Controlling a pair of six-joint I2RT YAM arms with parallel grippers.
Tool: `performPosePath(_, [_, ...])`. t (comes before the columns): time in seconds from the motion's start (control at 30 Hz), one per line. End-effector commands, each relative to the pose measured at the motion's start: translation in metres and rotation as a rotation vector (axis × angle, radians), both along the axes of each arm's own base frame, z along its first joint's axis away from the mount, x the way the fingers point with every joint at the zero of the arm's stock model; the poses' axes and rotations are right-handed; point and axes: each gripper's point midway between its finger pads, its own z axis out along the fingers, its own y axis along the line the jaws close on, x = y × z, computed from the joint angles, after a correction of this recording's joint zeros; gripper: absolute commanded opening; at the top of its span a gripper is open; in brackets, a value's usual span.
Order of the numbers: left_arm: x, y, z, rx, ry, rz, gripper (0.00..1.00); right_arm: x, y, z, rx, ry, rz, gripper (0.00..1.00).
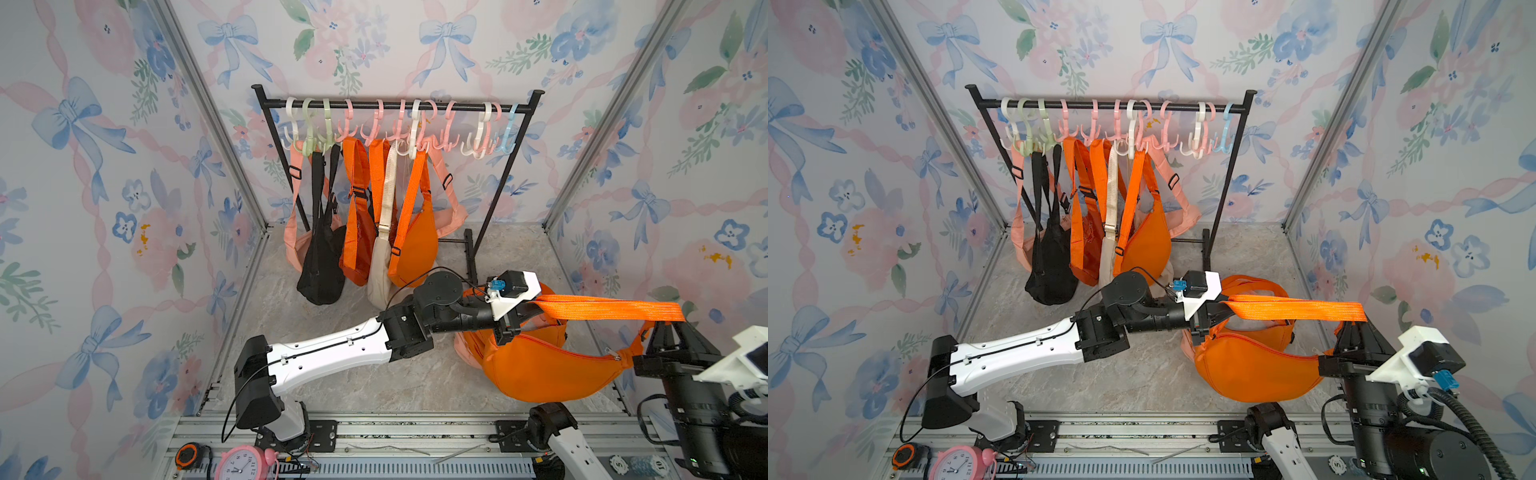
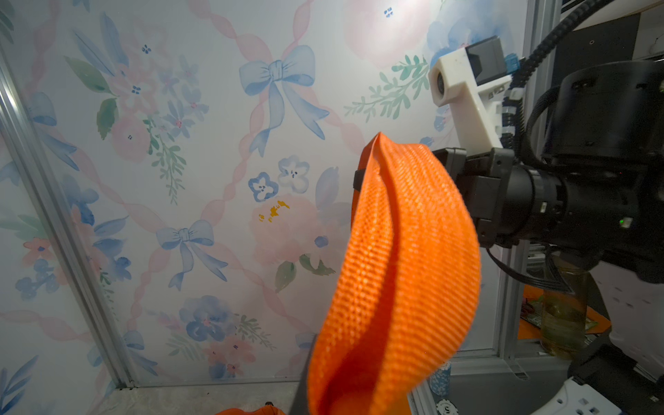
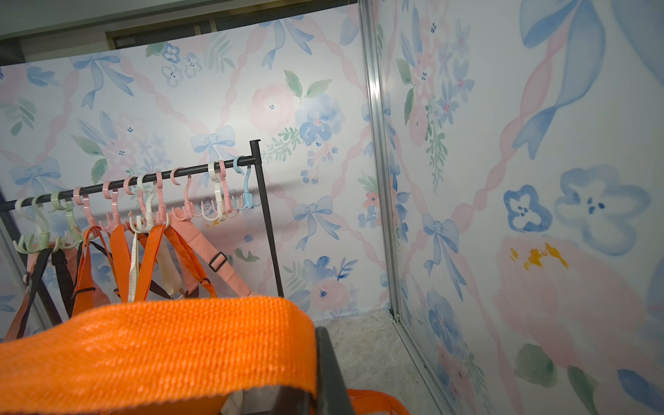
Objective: Take the bag off the hook
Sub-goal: Place the bag inside the bag.
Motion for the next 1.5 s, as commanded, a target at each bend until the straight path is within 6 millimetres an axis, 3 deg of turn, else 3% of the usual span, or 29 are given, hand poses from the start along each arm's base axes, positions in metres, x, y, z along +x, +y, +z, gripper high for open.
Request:
performPosePath(0.0, [0.019,-0.01,-0.013,0.014,0.067,0.04,0.0,0.015,-0.002,-0.028,0.004,0.081,-0.03,0.0])
performPosePath(0.27, [0.077,-0.022,-0.059,0.082,0.19,0.115,0.0,0.074,-0.002,-0.081,-0.008,0.221,-0.132,0.0])
performPosePath(0.6, [0.147,-0.034,-0.106,0.147,0.264,0.216,0.0,0.139,-0.003,-0.125,-0.021,0.334,-0.236,0.0])
performPosePath(0.87, [0.184,-0.043,-0.118,0.173,0.286,0.247,0.0,0.187,-0.032,-0.157,0.211,0.4,-0.231,0.0])
performPosePath(1.0, [0.201,-0.048,-0.135,0.202,0.305,0.265,0.0,0.211,-0.045,-0.175,0.286,0.426,-0.237,0.0])
performPosePath(1.2, [0.224,-0.052,-0.161,0.234,0.361,0.27,0.0,0.247,-0.051,-0.205,0.331,0.503,-0.217,0.0])
performPosePath(1.47, [0.242,-0.062,-0.199,0.313,0.41,0.27,0.0,0.276,-0.052,-0.259,0.38,0.581,-0.202,0.0])
